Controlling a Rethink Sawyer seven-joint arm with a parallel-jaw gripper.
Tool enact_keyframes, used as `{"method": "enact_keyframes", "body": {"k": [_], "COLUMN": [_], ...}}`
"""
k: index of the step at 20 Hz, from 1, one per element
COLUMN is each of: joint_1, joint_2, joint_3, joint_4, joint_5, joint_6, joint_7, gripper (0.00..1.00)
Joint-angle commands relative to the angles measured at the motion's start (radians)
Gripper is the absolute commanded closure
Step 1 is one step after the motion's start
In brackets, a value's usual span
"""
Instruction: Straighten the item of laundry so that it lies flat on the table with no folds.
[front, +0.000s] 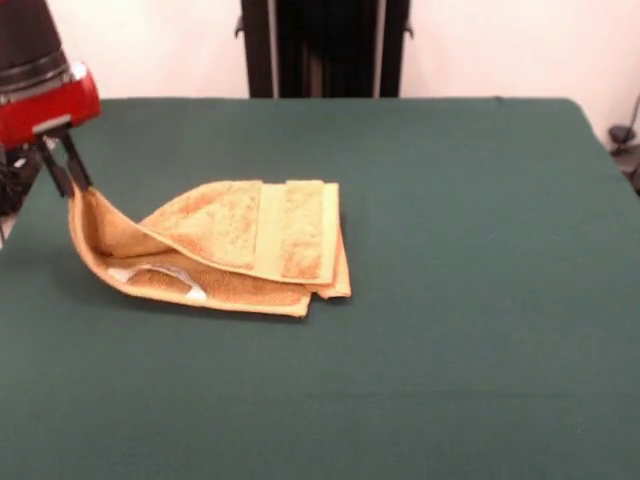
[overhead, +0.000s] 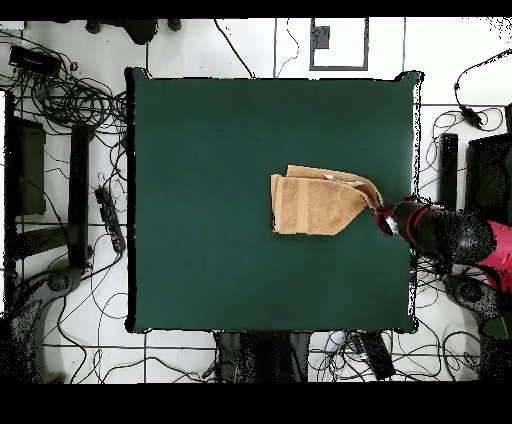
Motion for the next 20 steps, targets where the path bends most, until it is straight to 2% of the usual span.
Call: {"method": "enact_keyframes", "body": {"k": [1,5,10,17,20], "joint_1": [0.038,0.057,0.065,0.023,0.026], "joint_2": [0.127,0.225,0.339,0.366,0.374], "joint_3": [0.057,0.027,0.019,0.059,0.057], "joint_4": [-0.133,-0.228,-0.338,-0.350,-0.367], "joint_5": [-0.040,-0.071,-0.065,-0.029,-0.026], "joint_6": [0.125,0.092,0.085,0.073,0.078], "joint_7": [-0.364,-0.409,-0.461,-0.534,-0.514], "gripper": [1.00,1.00,1.00,1.00,1.00]}}
